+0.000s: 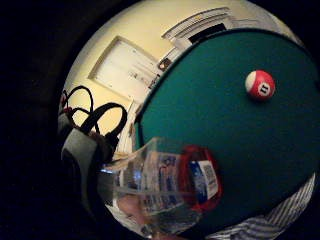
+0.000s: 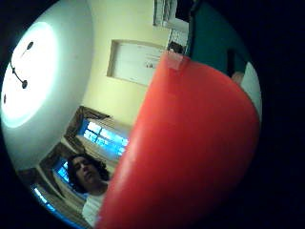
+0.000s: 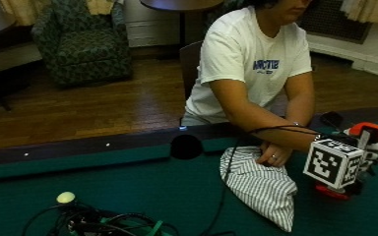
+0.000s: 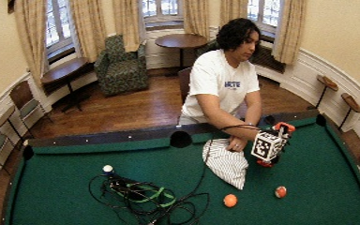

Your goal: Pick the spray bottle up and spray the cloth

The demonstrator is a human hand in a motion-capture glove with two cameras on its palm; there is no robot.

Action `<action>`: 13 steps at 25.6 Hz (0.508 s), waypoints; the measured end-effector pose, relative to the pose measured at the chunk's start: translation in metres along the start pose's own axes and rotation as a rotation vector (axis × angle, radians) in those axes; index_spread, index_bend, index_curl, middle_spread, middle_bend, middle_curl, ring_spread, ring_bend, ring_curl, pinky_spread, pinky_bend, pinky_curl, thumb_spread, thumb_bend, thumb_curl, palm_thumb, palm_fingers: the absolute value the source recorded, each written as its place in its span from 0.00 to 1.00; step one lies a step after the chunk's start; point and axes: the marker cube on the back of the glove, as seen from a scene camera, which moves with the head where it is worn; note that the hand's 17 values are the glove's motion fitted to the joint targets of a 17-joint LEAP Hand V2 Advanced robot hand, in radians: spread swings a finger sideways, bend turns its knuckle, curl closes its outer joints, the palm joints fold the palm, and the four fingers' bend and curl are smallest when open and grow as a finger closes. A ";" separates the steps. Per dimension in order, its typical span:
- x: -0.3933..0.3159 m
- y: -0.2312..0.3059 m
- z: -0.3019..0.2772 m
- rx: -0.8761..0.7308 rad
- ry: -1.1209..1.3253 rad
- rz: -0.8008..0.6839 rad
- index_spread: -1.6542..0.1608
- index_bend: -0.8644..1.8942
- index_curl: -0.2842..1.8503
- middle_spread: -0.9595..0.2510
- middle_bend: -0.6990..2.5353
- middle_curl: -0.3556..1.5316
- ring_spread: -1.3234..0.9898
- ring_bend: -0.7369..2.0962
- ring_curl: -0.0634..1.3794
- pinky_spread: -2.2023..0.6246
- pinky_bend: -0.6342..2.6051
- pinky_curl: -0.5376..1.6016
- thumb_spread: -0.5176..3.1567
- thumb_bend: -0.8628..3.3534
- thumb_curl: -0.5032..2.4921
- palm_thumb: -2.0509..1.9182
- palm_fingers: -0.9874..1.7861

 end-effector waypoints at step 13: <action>0.008 -0.040 0.024 0.046 -0.007 0.010 0.78 0.42 0.43 0.64 0.41 0.48 0.48 0.52 0.38 0.67 0.34 0.45 0.27 0.20 0.47 0.75 0.86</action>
